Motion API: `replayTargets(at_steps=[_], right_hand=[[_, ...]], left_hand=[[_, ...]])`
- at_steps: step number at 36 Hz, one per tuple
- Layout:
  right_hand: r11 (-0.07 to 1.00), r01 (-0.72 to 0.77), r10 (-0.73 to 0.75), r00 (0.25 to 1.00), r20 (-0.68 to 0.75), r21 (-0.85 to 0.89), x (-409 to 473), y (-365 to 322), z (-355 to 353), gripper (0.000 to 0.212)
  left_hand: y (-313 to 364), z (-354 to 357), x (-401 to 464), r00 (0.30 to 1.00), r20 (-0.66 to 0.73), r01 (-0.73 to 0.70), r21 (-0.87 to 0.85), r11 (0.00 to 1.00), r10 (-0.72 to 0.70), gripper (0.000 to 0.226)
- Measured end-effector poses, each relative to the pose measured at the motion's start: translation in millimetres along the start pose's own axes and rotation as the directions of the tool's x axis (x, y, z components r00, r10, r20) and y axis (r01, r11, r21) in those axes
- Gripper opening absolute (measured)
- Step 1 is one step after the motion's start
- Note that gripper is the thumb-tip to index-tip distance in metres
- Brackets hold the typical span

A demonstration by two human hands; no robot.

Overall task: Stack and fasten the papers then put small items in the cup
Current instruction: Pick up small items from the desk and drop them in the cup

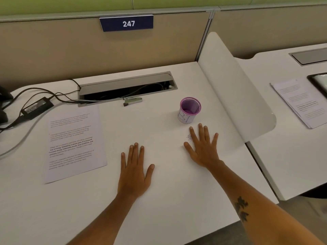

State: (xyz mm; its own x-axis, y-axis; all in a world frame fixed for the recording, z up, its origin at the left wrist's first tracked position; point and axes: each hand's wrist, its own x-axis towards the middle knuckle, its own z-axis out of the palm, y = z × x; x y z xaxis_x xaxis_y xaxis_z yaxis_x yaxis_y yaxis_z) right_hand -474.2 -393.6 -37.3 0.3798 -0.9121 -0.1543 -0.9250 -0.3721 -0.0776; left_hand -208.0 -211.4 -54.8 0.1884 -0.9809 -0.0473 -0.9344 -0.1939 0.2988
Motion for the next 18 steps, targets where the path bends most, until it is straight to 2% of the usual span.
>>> replayTargets(at_steps=[4,8,14,16,18], right_hand=[[0.996,0.074,-0.075,0.997,0.030,0.050,6,9,-5,0.081],[0.993,0.057,-0.060,0.998,0.030,0.101,12,12,-11,0.088],[0.987,0.134,-0.139,0.990,0.039,0.093,7,15,-12,0.082],[0.984,0.115,-0.121,0.992,0.033,0.139,5,18,-13,0.083],[0.983,0.041,-0.043,0.999,0.003,0.177,-1,16,-10,0.085]], left_hand=[[0,-1,0,1.000,0.001,0.003,0.000,1.000,-0.003,0.080],[0,-1,0,1.000,-0.009,0.003,-0.009,1.000,-0.003,0.079],[1,-1,0,1.000,-0.010,0.002,-0.004,1.000,-0.002,0.079],[1,-1,0,1.000,-0.011,0.003,-0.006,1.000,-0.003,0.079],[1,-1,0,1.000,-0.012,0.005,-0.009,1.000,-0.005,0.079]])
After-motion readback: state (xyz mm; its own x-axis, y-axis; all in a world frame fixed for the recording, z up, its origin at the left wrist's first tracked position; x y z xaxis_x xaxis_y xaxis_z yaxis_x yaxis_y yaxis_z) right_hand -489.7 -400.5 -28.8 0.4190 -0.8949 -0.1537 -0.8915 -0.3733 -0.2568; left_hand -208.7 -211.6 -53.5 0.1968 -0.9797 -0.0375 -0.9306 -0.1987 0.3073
